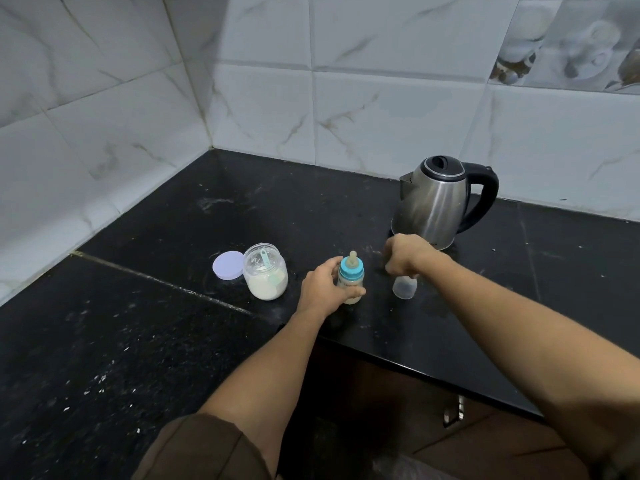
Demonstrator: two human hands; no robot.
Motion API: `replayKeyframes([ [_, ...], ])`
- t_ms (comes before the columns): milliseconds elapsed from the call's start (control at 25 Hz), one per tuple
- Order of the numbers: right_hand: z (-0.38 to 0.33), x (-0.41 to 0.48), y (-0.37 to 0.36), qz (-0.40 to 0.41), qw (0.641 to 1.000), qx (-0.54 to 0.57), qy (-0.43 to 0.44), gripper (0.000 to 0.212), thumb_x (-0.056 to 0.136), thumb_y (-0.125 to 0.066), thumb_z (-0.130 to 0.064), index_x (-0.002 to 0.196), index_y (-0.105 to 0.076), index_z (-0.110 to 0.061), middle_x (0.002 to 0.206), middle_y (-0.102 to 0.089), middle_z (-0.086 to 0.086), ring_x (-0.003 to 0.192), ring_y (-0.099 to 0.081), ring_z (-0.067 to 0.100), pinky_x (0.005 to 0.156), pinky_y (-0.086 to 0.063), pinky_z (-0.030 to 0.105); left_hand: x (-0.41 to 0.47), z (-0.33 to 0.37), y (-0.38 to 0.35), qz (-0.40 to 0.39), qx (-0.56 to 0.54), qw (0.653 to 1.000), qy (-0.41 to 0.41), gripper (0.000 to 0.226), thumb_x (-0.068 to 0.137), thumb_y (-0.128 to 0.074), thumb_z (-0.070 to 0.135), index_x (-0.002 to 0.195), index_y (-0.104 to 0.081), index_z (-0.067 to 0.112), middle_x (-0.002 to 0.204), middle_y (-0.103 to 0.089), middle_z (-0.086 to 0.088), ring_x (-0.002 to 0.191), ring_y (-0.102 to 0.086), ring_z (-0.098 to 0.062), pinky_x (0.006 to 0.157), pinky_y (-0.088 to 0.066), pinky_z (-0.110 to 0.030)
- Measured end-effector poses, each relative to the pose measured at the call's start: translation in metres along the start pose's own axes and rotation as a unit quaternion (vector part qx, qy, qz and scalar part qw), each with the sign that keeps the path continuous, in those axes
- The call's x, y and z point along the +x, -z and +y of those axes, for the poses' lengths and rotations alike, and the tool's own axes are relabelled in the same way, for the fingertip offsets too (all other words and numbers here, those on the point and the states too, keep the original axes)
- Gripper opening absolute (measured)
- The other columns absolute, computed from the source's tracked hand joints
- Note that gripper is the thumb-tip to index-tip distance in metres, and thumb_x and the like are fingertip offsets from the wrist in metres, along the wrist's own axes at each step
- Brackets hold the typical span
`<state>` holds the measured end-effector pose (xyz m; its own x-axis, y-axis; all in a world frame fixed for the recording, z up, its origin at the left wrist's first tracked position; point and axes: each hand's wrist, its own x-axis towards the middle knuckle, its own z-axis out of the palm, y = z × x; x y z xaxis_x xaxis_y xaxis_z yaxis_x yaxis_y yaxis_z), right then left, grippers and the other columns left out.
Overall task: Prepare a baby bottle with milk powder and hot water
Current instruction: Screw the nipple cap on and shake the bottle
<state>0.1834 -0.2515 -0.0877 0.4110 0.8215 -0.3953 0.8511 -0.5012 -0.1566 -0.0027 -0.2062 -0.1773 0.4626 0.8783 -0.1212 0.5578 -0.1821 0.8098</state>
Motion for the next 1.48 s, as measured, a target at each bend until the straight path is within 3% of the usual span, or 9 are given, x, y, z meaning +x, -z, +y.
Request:
replayKeyframes([
  [160, 0.013, 0.002, -0.033, 0.016, 0.997, -0.073, -0.038, 0.047, 0.087, -0.067, -0.023, 0.134, -0.061, -0.016, 0.134, -0.056, 0.012, 0.119, -0.062, 0.033, 0.089, -0.054, 0.041, -0.002, 0.000, 0.003, -0.008, -0.005, 1.000, 0.012, 0.112, 0.063, -0.100, 0.041, 0.158, -0.043, 0.024, 0.150, -0.059, 0.005, 0.139, -0.055, -0.013, 0.118, -0.045, -0.043],
  [400, 0.019, -0.003, -0.049, 0.042, 0.996, -0.074, -0.034, 0.038, 0.090, -0.064, -0.014, 0.128, -0.064, -0.009, 0.125, -0.065, 0.013, 0.114, -0.066, 0.034, 0.089, -0.056, 0.040, -0.006, -0.002, -0.001, 0.017, 0.004, 1.000, 0.001, 0.098, 0.061, -0.099, 0.047, 0.147, -0.056, 0.025, 0.138, -0.068, 0.010, 0.131, -0.061, -0.010, 0.113, -0.049, -0.040],
  [560, 0.004, -0.012, -0.013, 0.130, 0.991, 0.027, 0.006, 0.036, 0.089, -0.063, -0.021, 0.122, -0.068, -0.010, 0.116, -0.071, 0.015, 0.104, -0.067, 0.035, 0.087, -0.057, 0.039, -0.007, -0.001, 0.003, 0.036, -0.004, 0.999, 0.019, 0.104, 0.062, -0.100, 0.044, 0.152, -0.052, 0.022, 0.140, -0.068, 0.006, 0.132, -0.060, -0.011, 0.116, -0.046, -0.042],
  [680, -0.022, -0.026, 0.029, 0.195, 0.966, 0.155, 0.070, 0.044, 0.085, -0.065, -0.027, 0.127, -0.073, -0.016, 0.117, -0.075, 0.011, 0.108, -0.069, 0.032, 0.090, -0.054, 0.035, -0.008, 0.004, 0.004, 0.037, -0.010, 0.999, 0.018, 0.101, 0.064, -0.099, 0.041, 0.152, -0.053, 0.023, 0.140, -0.068, 0.005, 0.130, -0.062, -0.011, 0.115, -0.047, -0.041],
  [760, -0.037, -0.035, 0.045, 0.191, 0.959, 0.168, 0.124, 0.045, 0.083, -0.068, -0.031, 0.126, -0.074, -0.021, 0.121, -0.075, 0.006, 0.112, -0.068, 0.028, 0.092, -0.055, 0.034, -0.008, 0.007, 0.003, 0.034, -0.010, 0.999, 0.013, 0.094, 0.066, -0.099, 0.040, 0.148, -0.057, 0.024, 0.137, -0.070, 0.005, 0.127, -0.064, -0.010, 0.113, -0.050, -0.041],
  [880, -0.052, -0.042, 0.037, 0.146, 0.972, 0.050, 0.180, 0.053, 0.083, -0.072, -0.034, 0.135, -0.068, -0.024, 0.131, -0.072, 0.003, 0.119, -0.066, 0.026, 0.097, -0.055, 0.036, -0.006, 0.005, 0.000, 0.032, 0.004, 0.999, 0.002, 0.071, 0.072, -0.095, 0.042, 0.135, -0.067, 0.027, 0.124, -0.075, 0.009, 0.116, -0.069, -0.008, 0.106, -0.054, -0.043],
  [1040, -0.054, -0.033, 0.013, 0.104, 0.979, -0.022, 0.172, 0.053, 0.082, -0.072, -0.033, 0.134, -0.067, -0.023, 0.126, -0.072, 0.004, 0.109, -0.069, 0.026, 0.090, -0.060, 0.039, -0.007, 0.005, 0.000, 0.035, 0.027, 0.999, 0.000, 0.046, 0.076, -0.090, 0.048, 0.114, -0.073, 0.028, 0.103, -0.079, 0.011, 0.102, -0.073, -0.009, 0.096, -0.058, -0.044],
  [1480, -0.055, -0.018, 0.004, 0.096, 0.981, -0.060, 0.158, 0.051, 0.082, -0.081, -0.035, 0.131, -0.072, -0.022, 0.123, -0.073, 0.004, 0.108, -0.070, 0.023, 0.092, -0.060, 0.037, -0.001, 0.000, 0.000, 0.029, 0.016, 0.999, 0.001, 0.057, 0.069, -0.093, 0.049, 0.119, -0.072, 0.030, 0.102, -0.079, 0.014, 0.100, -0.074, -0.007, 0.097, -0.059, -0.043],
])
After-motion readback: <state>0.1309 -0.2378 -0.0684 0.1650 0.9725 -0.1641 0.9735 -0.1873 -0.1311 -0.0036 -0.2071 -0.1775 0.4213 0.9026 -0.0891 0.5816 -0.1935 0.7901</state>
